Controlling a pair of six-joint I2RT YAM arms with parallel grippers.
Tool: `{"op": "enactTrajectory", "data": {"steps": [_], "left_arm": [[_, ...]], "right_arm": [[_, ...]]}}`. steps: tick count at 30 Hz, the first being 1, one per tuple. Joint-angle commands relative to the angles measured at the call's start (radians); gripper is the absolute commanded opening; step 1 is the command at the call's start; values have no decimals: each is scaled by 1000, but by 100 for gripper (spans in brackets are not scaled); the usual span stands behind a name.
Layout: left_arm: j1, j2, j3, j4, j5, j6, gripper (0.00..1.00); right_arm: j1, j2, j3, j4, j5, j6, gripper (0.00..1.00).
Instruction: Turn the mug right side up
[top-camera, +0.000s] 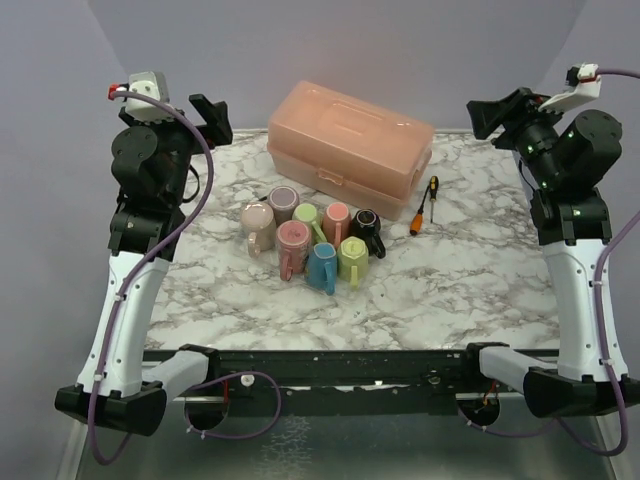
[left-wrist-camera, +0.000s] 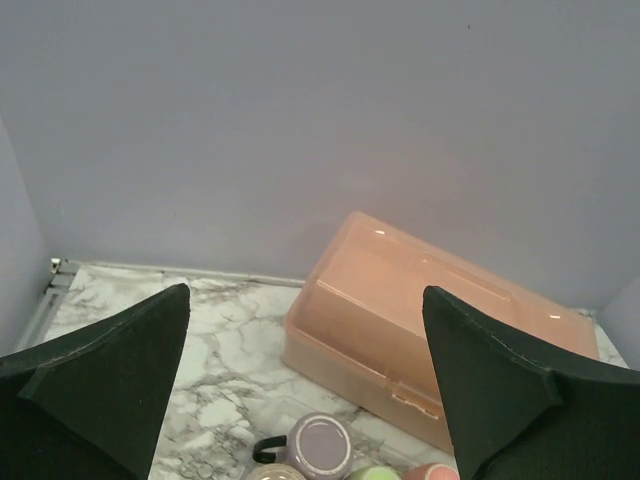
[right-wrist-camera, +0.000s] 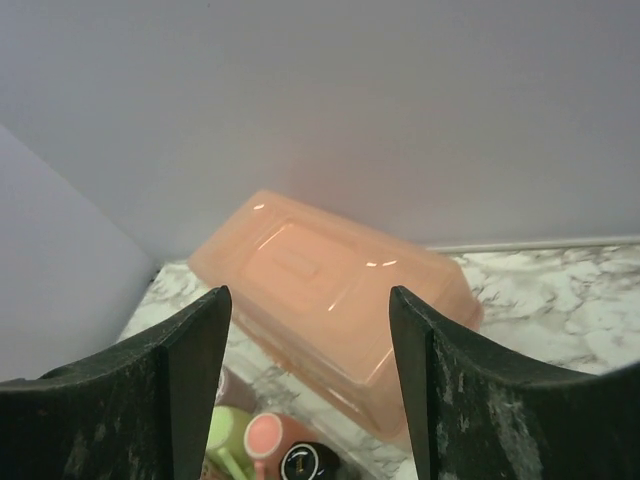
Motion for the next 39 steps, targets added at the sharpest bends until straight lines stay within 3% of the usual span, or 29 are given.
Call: {"op": "enactTrajectory", "data": {"steps": [1,9,18,22,29,39], "left_arm": [[6,39,-61,-13,73,-88,99],[6,109,-181,-86,153,-135,99],[4,145,-286,-314,84,-180,95],[3,118,-396,-323,84,-165,87],[3,116,-495,-335,188,-87,89],[-6,239,-548,-257,229,-26,64]], "right_arm": [[-4,19,-53,-18,-151,59,69],[-4,44,-168,2,-265,119,69],[6,92,-239,9,-310,185,63],[28,119,-239,-4,-303,189,59],[44,154,-241,-17,-293,193,57],[46,171,-242,-19,-268,200,55]]}}
